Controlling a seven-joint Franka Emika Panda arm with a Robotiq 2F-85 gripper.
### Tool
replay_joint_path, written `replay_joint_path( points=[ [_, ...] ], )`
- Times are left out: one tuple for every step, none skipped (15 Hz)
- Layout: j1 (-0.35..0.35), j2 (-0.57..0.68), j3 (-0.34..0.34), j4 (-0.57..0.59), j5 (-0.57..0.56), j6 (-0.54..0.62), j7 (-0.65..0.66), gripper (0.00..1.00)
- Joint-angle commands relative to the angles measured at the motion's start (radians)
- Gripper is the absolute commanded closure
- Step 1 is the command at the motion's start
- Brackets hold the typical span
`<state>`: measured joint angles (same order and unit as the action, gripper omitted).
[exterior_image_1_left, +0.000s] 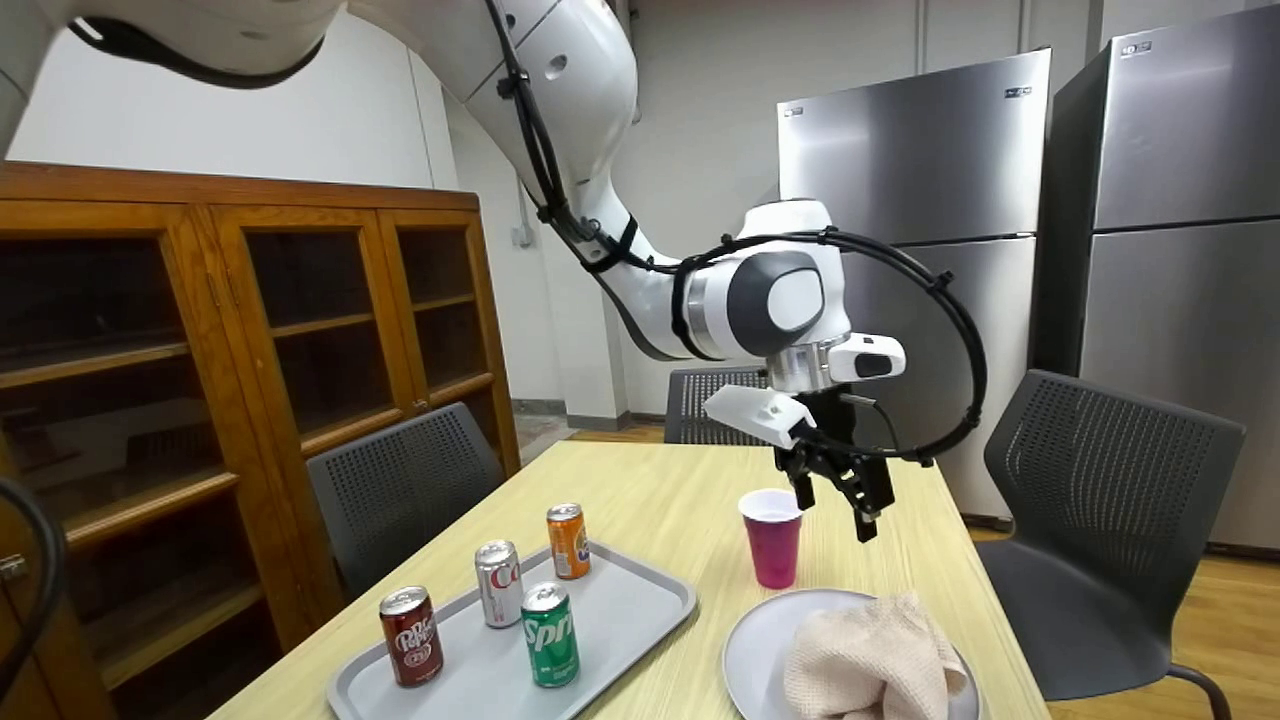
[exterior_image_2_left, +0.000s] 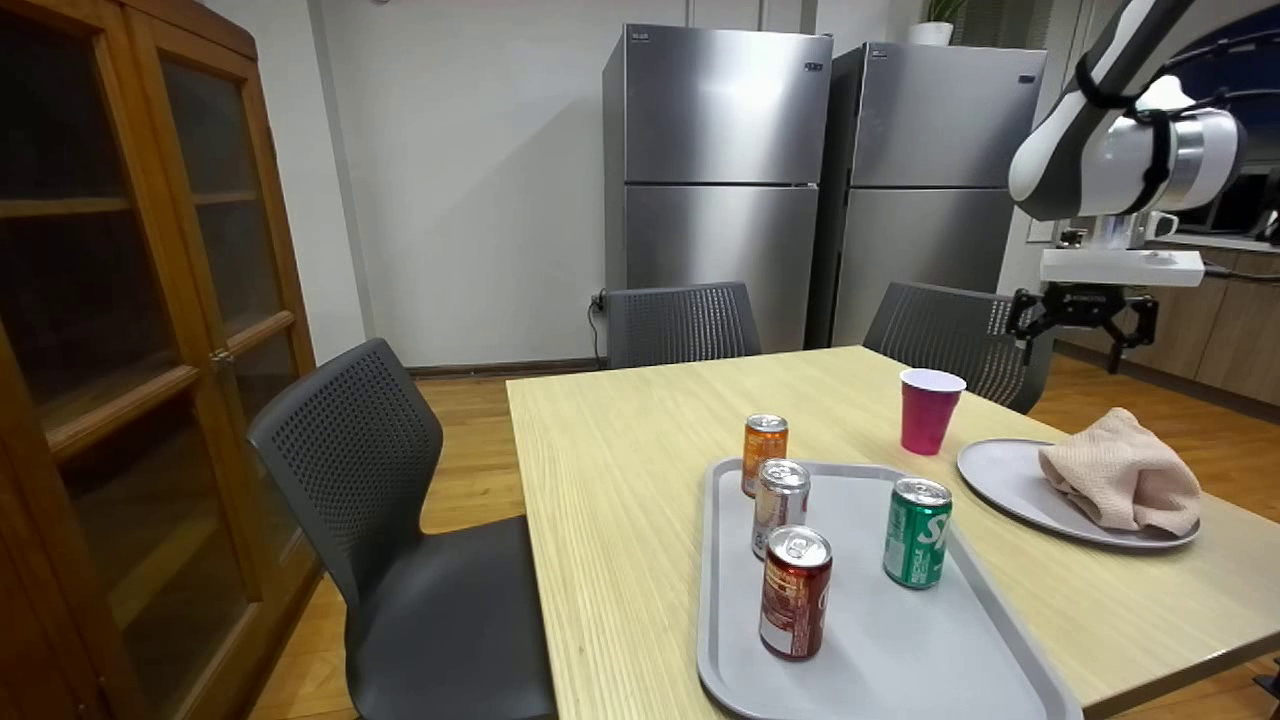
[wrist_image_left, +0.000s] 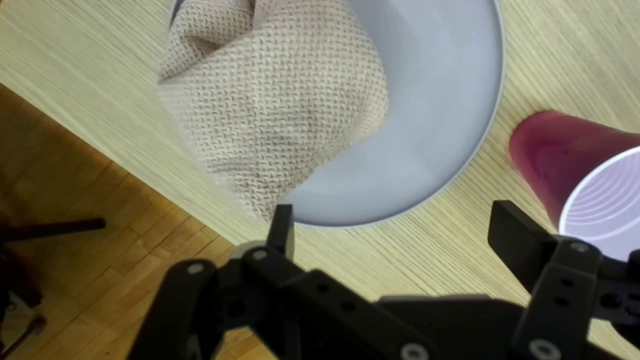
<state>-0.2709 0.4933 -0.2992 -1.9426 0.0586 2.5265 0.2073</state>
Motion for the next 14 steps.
replay_joint_path(
  points=[
    [0.015,-0.012,-0.033,-0.044,-0.023,0.013,0.064,0.0],
    [0.017,-0.01,-0.04,-0.051,-0.023,0.014,0.077,0.0],
    [0.02,-0.005,-0.049,-0.056,-0.024,0.021,0.096,0.0],
    [0.021,0.0,-0.054,-0.059,-0.021,0.022,0.111,0.0],
    [0.022,0.007,-0.06,-0.059,-0.02,0.022,0.125,0.0],
    [0.023,0.012,-0.065,-0.06,-0.02,0.021,0.138,0.0],
    [0.024,0.02,-0.068,-0.06,-0.018,0.021,0.152,0.0],
    [0.025,0.027,-0.072,-0.057,-0.018,0.02,0.165,0.0],
    [0.025,0.034,-0.075,-0.054,-0.017,0.018,0.175,0.0],
    [0.025,0.043,-0.078,-0.051,-0.016,0.016,0.186,0.0],
    [0.025,0.051,-0.081,-0.049,-0.016,0.014,0.194,0.0],
    [0.025,0.06,-0.083,-0.047,-0.016,0.01,0.2,0.0],
    [0.026,0.067,-0.086,-0.045,-0.017,0.009,0.207,0.0],
    [0.026,0.075,-0.088,-0.043,-0.015,0.007,0.214,0.0]
  ],
)
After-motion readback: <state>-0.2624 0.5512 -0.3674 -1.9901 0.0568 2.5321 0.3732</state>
